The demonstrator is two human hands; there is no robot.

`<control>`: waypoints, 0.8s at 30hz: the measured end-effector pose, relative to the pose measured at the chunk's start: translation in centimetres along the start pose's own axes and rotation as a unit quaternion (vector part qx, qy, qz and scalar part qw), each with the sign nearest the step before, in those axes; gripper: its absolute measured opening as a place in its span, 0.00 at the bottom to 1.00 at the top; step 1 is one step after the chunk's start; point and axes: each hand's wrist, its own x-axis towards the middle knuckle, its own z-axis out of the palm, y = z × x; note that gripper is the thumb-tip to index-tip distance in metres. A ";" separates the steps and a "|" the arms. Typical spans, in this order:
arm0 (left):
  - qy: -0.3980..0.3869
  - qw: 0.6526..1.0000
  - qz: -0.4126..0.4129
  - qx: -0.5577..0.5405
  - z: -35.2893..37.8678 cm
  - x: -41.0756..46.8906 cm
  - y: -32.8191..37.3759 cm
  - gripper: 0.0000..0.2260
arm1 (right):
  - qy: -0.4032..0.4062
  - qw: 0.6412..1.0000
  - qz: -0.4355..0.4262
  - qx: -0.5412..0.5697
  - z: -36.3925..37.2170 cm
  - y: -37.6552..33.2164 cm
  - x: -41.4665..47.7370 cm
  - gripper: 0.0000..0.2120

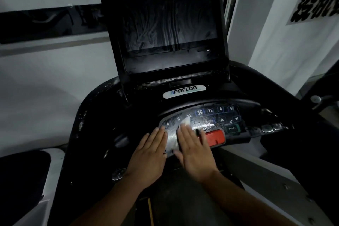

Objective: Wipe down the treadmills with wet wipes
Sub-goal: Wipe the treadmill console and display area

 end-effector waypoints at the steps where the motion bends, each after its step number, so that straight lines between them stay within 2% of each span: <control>1: -0.003 1.000 -0.001 0.002 -0.2 0.5 0.3 0.28 | 0.001 0.999 0.039 0.016 -0.8 0.0 1.7 0.32; 3: -0.009 1.000 -0.003 0.000 -0.5 1.2 0.6 0.29 | 0.003 0.994 0.088 0.065 -1.3 -1.4 3.0 0.31; 5: -0.007 1.000 -0.003 -0.005 -0.6 1.5 0.5 0.28 | -0.005 0.996 0.047 0.074 -1.0 -2.5 1.3 0.29; 7: -0.009 1.000 0.004 -0.007 -0.7 1.5 0.4 0.28 | -0.019 0.998 -0.008 0.053 -0.8 -0.8 -0.9 0.30; 8: -0.011 1.000 0.005 -0.007 -0.7 1.6 0.3 0.28 | -0.012 0.999 0.007 0.042 -1.0 0.8 -1.2 0.30; 10: -0.013 1.000 0.007 -0.008 -0.8 2.3 0.7 0.28 | 0.006 0.993 0.106 0.045 -1.4 3.7 0.0 0.31; 12: -0.018 1.000 0.015 -0.018 -0.8 3.3 1.3 0.28 | -0.001 0.977 0.188 0.098 -2.1 3.8 1.7 0.33; 13: -0.019 0.999 0.023 -0.024 -0.8 3.8 1.6 0.28 | 0.007 0.976 0.184 0.113 -2.4 2.8 1.8 0.33; 16: -0.037 0.997 0.050 -0.043 -1.0 5.0 2.2 0.27 | -0.007 0.993 0.059 0.101 -2.0 1.4 -1.0 0.29; 17: -0.047 0.996 0.065 -0.046 -1.1 5.2 2.4 0.28 | -0.011 0.995 0.051 0.084 -1.6 2.4 -2.1 0.28; 18: -0.051 0.994 0.079 -0.051 -1.1 5.3 2.6 0.29 | -0.008 0.993 0.081 0.086 -1.3 4.0 -2.7 0.28; 21: -0.056 0.988 0.112 -0.086 -1.3 5.8 3.6 0.31 | 0.027 0.961 0.246 0.126 -1.0 7.4 -1.8 0.30; 22: -0.059 0.987 0.119 -0.087 -1.3 6.1 4.0 0.31 | 0.034 0.955 0.260 0.138 -1.2 7.0 -1.3 0.31; 24: -0.060 0.986 0.135 -0.083 -1.1 6.6 5.1 0.30 | 0.039 0.965 0.209 0.155 -1.4 5.1 -1.3 0.28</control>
